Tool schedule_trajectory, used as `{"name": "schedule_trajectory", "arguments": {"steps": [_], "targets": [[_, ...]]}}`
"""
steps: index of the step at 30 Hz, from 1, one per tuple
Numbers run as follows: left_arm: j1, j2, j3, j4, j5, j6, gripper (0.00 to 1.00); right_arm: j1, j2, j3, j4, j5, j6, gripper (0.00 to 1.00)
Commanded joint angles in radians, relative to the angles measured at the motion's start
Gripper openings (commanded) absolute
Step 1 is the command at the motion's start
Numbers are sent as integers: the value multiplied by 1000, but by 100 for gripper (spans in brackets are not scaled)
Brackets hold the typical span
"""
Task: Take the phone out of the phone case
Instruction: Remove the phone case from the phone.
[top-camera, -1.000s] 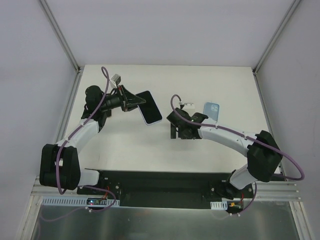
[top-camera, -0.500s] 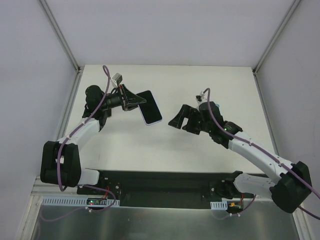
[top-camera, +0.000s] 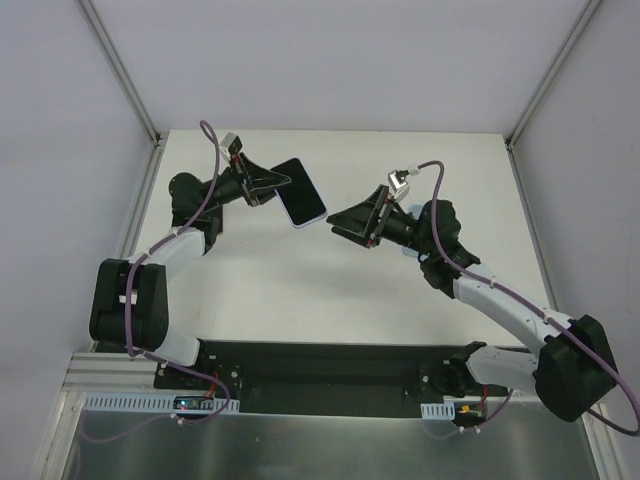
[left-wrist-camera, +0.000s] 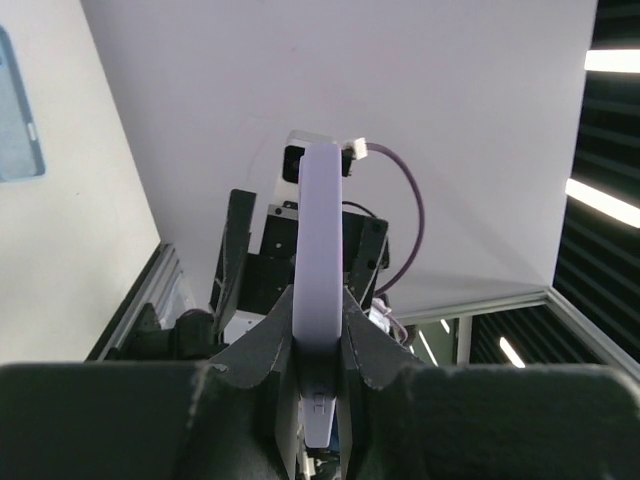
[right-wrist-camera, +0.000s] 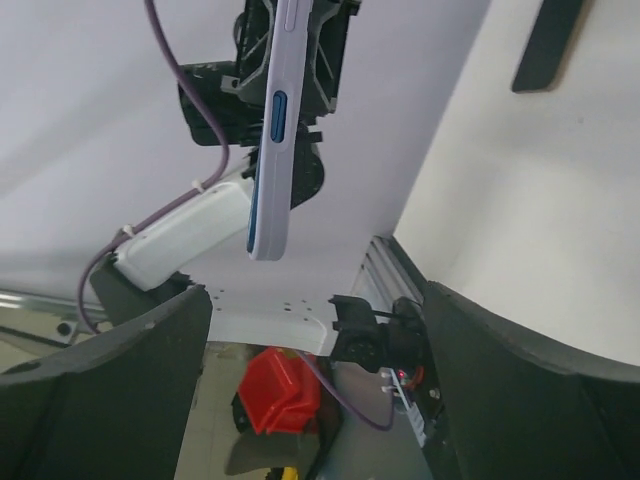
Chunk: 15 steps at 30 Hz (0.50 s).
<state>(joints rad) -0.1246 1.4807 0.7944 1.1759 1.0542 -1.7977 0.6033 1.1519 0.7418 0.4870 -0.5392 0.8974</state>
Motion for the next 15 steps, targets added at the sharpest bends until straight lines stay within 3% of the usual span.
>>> {"name": "schedule_trajectory", "arguments": {"steps": [1,9,15], "targets": [[-3,-13,78,201,-56,-101,0,-11,55,-27,432,-79,198,87],[-3,-30,72,208,-57,-112,0,-22,192,4,751,-71,340,76],[-3,-26,66,217,-63,-117,0,-19,238,27,814,-81,380,67]]}}
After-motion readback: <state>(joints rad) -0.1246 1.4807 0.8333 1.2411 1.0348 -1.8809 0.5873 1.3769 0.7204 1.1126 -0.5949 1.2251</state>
